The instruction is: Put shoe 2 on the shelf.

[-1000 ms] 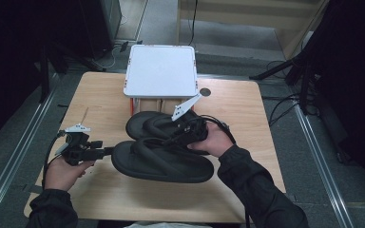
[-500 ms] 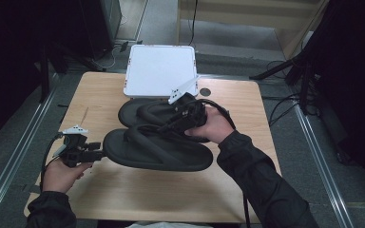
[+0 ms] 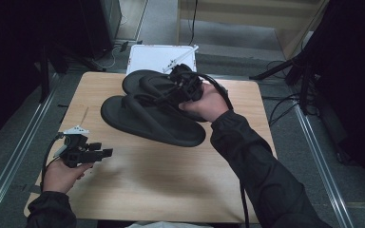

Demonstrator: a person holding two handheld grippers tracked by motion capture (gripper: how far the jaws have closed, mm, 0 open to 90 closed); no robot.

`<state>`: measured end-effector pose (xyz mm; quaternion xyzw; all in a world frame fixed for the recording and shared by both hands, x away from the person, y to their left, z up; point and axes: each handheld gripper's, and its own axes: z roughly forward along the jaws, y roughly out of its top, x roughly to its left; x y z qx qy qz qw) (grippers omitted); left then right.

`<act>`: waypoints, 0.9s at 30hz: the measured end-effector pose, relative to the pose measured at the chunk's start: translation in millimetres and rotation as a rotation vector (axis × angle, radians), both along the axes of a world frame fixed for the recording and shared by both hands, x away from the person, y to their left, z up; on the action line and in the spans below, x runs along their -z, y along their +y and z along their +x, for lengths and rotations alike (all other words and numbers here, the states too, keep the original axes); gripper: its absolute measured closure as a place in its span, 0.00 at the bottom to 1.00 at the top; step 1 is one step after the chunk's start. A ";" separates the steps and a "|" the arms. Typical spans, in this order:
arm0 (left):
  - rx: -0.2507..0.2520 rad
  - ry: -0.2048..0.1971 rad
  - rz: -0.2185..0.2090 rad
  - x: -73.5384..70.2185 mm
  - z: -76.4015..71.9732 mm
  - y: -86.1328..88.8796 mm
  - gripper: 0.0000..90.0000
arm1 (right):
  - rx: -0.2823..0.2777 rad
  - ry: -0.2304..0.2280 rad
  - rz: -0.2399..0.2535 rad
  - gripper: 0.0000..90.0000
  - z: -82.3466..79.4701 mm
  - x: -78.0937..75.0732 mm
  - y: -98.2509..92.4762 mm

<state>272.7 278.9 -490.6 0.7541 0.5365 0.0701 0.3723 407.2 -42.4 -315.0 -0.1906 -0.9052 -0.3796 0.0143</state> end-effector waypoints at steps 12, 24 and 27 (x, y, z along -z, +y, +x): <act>0.019 0.013 0.001 2.7 1.8 -3.3 0.43 | 0.323 0.000 -0.029 0.85 59.3 -1.7 11.0; 0.033 0.016 -0.003 3.4 3.6 -5.7 0.43 | 0.641 -0.022 -0.046 0.85 97.3 5.6 34.8; 0.036 0.018 -0.008 3.8 3.6 -6.9 0.43 | 0.739 -0.014 -0.054 0.84 105.8 8.9 41.1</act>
